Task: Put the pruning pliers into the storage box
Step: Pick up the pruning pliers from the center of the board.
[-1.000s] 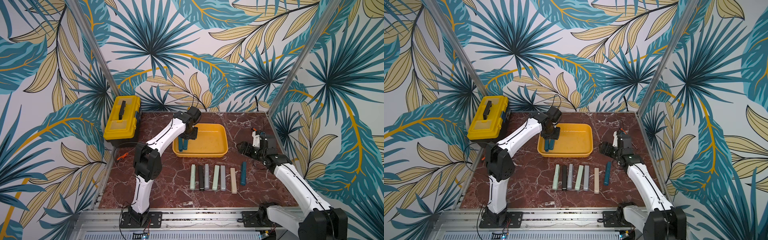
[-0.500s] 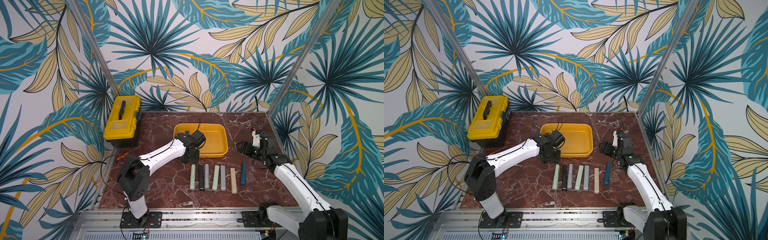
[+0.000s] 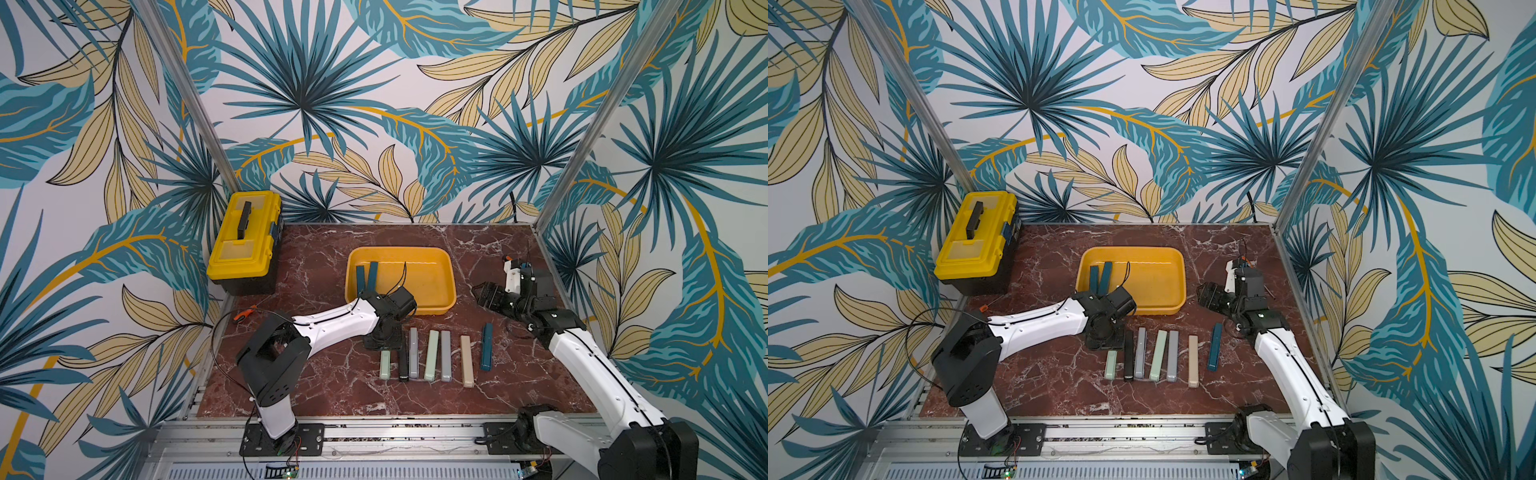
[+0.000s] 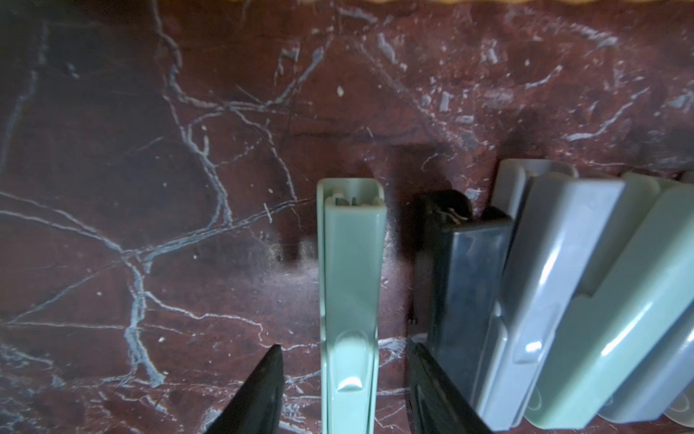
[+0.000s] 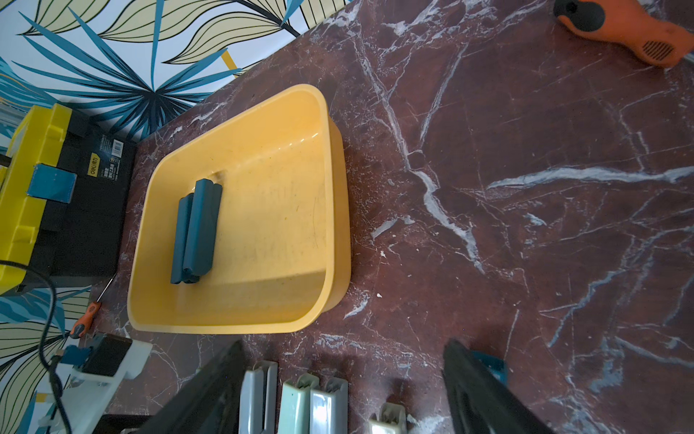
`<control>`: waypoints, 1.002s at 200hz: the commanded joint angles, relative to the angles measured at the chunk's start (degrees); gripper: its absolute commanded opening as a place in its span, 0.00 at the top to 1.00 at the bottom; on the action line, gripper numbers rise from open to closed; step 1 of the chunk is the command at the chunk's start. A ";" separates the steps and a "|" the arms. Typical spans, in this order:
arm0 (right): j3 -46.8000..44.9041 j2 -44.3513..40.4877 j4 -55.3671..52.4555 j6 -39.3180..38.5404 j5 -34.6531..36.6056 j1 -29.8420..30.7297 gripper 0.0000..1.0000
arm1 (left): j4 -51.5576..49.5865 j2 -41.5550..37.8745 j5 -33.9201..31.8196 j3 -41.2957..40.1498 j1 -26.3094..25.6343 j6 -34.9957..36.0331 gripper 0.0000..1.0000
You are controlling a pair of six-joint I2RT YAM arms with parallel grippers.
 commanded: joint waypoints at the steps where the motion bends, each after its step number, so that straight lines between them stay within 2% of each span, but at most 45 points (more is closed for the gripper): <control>1: -1.16 0.03 -0.27 -0.10 -0.25 0.28 0.16 | 2.14 1.02 0.79 -0.70 -0.61 -1.11 0.46; 79: -1.11 0.83 -0.09 -0.14 -0.12 0.43 0.16 | 4.07 4.16 1.66 -2.42 -1.06 -1.23 0.56; 111: -1.22 1.03 0.17 -0.15 -0.11 0.49 0.16 | 4.16 4.69 1.68 -2.61 -1.04 -1.19 0.65; 152: -1.15 1.30 0.44 0.10 -0.16 0.63 0.16 | 3.84 4.74 2.02 -2.41 -1.06 -0.63 0.82; 200: -1.24 1.56 0.70 0.23 -0.16 0.71 0.16 | 2.55 4.21 1.63 -1.94 -1.14 -0.16 0.89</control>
